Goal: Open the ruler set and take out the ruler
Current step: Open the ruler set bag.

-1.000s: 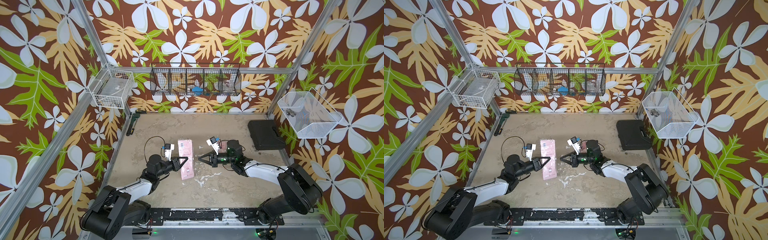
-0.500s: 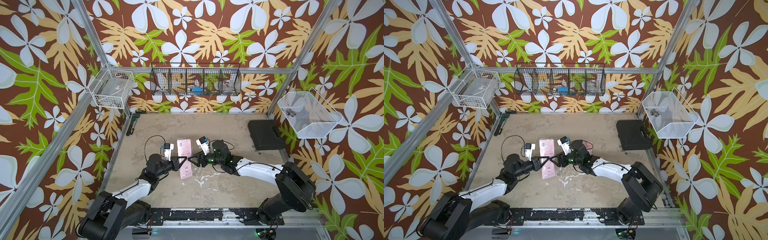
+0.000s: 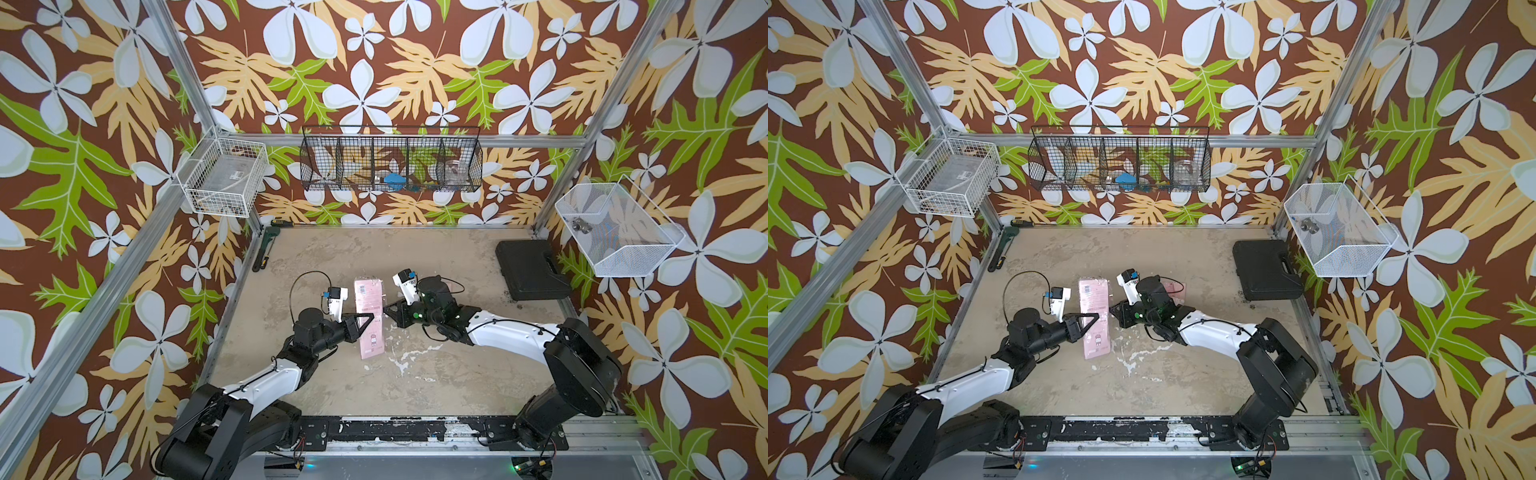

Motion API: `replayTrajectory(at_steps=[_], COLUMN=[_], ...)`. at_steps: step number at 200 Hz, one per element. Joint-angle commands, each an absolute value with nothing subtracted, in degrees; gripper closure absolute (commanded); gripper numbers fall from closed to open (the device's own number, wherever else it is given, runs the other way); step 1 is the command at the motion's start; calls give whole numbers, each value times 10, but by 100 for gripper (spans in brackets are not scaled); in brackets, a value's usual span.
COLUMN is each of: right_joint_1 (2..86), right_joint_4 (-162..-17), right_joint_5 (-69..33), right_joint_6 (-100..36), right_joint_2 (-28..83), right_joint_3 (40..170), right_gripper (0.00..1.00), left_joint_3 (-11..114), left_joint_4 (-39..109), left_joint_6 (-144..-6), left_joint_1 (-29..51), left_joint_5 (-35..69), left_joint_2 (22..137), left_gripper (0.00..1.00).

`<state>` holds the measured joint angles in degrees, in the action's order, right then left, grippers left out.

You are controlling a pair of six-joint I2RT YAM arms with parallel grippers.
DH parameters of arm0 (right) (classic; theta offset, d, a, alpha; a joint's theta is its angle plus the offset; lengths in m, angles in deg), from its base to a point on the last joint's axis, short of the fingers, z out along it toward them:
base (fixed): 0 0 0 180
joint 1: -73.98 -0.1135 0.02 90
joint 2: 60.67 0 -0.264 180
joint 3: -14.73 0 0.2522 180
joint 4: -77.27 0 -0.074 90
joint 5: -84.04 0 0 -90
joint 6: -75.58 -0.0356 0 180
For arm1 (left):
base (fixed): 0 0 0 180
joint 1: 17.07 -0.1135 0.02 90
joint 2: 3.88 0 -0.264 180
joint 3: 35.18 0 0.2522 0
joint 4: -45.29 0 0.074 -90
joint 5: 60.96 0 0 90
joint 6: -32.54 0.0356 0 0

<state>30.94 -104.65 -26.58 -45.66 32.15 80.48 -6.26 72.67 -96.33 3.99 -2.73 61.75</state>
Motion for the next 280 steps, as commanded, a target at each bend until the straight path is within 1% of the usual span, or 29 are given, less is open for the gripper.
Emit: replayTrajectory(at_steps=[1,9,17,48,62,71,82,105,119,127,140,147,158,177,184,192,209,214,235,255,270,280], right_joint_1=[312,312,312,313,316,319,324,336,342,343,347,347,347,348,349,349,348,348,348,349,349,349], right_joint_4=[-1041,-1043,-1047,-1059,-1070,-1073,-1068,-1059,-1062,-1063,-1061,-1064,-1073,-1089,-1094,-1104,-1124,-1131,-1163,-1196,-1239,-1249], right_joint_5=[-276,-287,-302,-339,-355,-361,-358,-357,-361,-369,-390,-407,-437,-471,-479,-486,-497,-500,-512,-511,-513,-510], right_joint_6=[-445,-442,-441,-442,-449,-453,-455,-454,-452,-450,-450,-451,-456,-474,-482,-492,-518,-527,-571,-621,-652,-657], right_joint_2=[323,325,327,328,328,329,331,326,313,307,300,298,294,288,284,281,276,276,278,283,284,287], right_joint_3=[809,809,809,805,799,796,795,791,783,781,780,778,772,757,749,741,729,726,717,709,699,697], right_gripper=[85,82,81,80,82,84,90,98,100,100,100,100,100,100,100,100,100,100,100,100,100,100], left_joint_3=[-58,-57,-57,-58,-58,-58,-59,-61,-63,-64,-67,-68,-68,-65,-63,-63,-62,-59,-47,-33,-26,-25], left_joint_4=[737,738,738,739,738,739,739,740,741,745,752,753,752,723,703,690,654,640,586,555,551,550], left_joint_6=[-957,-957,-957,-957,-957,-958,-958,-958,-962,-966,-972,-974,-977,-977,-976,-976,-973,-969,-953,-940,-933,-935], left_joint_1=[41,41,41,41,41,41,41,41,42,41,41,41,41,41,41,42,41,41,42,42,42,47], left_joint_5=[-29,-29,-29,-23,-22,-21,-21,-13,-7,-5,-4,-1,7,36,52,65,93,101,125,111,81,71], left_joint_2=[616,616,617,618,619,618,617,615,617,618,623,625,626,621,617,612,600,597,586,582,583,583], left_gripper=[100,100,100,100,100,100,100,100,100,93,90,86,71,54,46,44,43,39,38,31,30,26])
